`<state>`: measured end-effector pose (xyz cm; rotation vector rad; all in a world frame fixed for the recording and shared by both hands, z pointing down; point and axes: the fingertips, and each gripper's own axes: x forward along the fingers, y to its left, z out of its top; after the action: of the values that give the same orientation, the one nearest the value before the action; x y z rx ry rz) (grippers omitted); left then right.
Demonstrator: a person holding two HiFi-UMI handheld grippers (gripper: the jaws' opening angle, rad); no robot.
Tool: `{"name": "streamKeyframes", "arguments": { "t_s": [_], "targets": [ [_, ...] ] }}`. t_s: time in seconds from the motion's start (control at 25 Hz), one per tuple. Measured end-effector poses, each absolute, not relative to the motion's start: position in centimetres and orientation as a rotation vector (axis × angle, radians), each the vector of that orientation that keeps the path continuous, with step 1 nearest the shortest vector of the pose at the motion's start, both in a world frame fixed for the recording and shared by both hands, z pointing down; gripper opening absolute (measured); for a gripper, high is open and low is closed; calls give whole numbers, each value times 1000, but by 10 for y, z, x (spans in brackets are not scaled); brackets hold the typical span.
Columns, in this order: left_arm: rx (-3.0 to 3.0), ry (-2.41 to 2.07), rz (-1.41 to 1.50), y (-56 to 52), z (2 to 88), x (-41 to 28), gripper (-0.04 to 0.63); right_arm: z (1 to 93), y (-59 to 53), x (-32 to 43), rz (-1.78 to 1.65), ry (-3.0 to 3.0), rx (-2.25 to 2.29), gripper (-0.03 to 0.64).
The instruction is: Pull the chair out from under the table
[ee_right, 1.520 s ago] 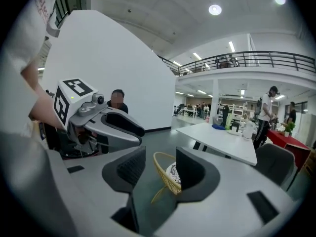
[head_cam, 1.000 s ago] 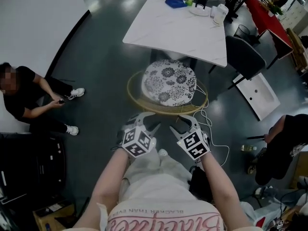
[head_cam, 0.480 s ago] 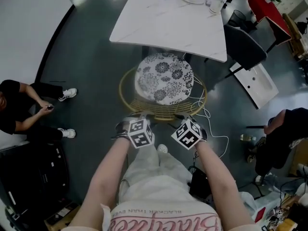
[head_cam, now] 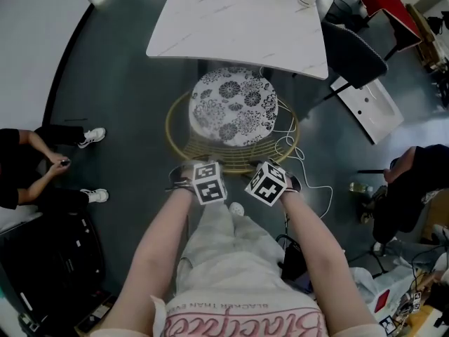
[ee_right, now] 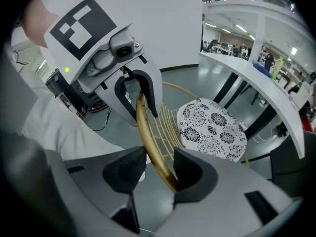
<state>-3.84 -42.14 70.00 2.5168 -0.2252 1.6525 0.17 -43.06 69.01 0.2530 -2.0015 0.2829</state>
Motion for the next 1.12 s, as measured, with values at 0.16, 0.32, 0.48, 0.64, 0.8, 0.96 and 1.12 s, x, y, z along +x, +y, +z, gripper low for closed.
{"name": "streamKeyframes", "arguments": {
  "t_s": [0.16, 0.32, 0.48, 0.64, 0.8, 0.96, 1.12],
  "targets": [
    [2472, -119, 1677, -416, 702, -35, 106, 693, -427, 6, 336, -1956, 178, 144],
    [2458, -82, 1720, -412, 702, -33, 77, 691, -425, 8, 319, -1946, 180, 129],
    [2445, -107, 1731, -409, 700, -34, 75, 689, -422, 7, 320, -1955, 216, 126],
    [2430, -99, 1731, -398, 699, -32, 75, 688, -411, 8, 319, -1960, 205, 124],
    [2419, -108, 1733, -380, 699, -29, 75, 685, -395, 10, 307, -1974, 199, 123],
    [2414, -125, 1742, -358, 699, -25, 75, 686, -371, 16, 299, -1981, 194, 123],
    [2409, -143, 1756, -337, 698, -22, 75, 685, -349, 19, 303, -1990, 185, 123]
  ]
}}
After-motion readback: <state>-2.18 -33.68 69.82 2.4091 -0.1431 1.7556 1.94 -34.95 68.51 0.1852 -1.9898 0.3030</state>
